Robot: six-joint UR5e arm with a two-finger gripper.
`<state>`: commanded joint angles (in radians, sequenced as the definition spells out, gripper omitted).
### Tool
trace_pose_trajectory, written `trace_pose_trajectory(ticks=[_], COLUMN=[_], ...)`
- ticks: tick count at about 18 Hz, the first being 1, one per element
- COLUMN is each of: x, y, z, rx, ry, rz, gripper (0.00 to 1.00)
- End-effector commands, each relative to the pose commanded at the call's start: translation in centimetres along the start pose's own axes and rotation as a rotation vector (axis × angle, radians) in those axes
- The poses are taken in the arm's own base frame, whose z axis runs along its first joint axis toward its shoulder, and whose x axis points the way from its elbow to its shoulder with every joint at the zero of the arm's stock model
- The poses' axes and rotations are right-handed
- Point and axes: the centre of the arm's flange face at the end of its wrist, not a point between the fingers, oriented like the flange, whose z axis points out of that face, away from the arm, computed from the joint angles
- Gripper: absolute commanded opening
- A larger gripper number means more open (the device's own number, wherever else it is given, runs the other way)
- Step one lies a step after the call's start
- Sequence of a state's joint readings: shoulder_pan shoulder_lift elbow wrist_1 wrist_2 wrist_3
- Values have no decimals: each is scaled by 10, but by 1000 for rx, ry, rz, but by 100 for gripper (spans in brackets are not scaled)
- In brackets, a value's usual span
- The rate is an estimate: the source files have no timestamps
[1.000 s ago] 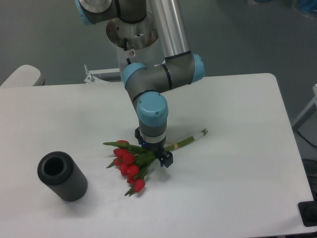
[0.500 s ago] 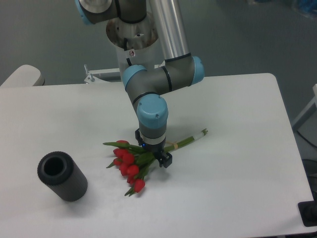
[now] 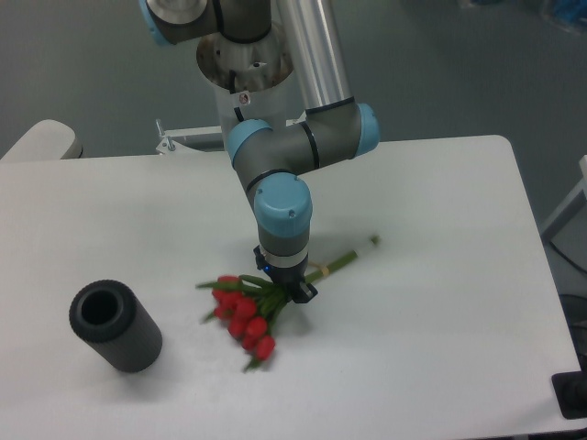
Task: Pick up the flowers from the table
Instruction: 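Lift the red tulip bunch up off the table by the stems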
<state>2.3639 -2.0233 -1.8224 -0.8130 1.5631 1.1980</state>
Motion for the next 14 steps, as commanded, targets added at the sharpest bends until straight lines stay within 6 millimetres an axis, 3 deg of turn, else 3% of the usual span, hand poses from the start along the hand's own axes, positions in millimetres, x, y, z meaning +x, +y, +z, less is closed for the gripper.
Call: trace_pose_trajectory(ticks=[2,5,9,14], x=[0,-6,-24,-53], y=[0,-1,-8,-35], z=[-1,-19,-74,-162], rx=[1,10,72,267], ry=[-1,-27,-112,-98], rz=[2,16,24,16], gripper=[31,31,31,31])
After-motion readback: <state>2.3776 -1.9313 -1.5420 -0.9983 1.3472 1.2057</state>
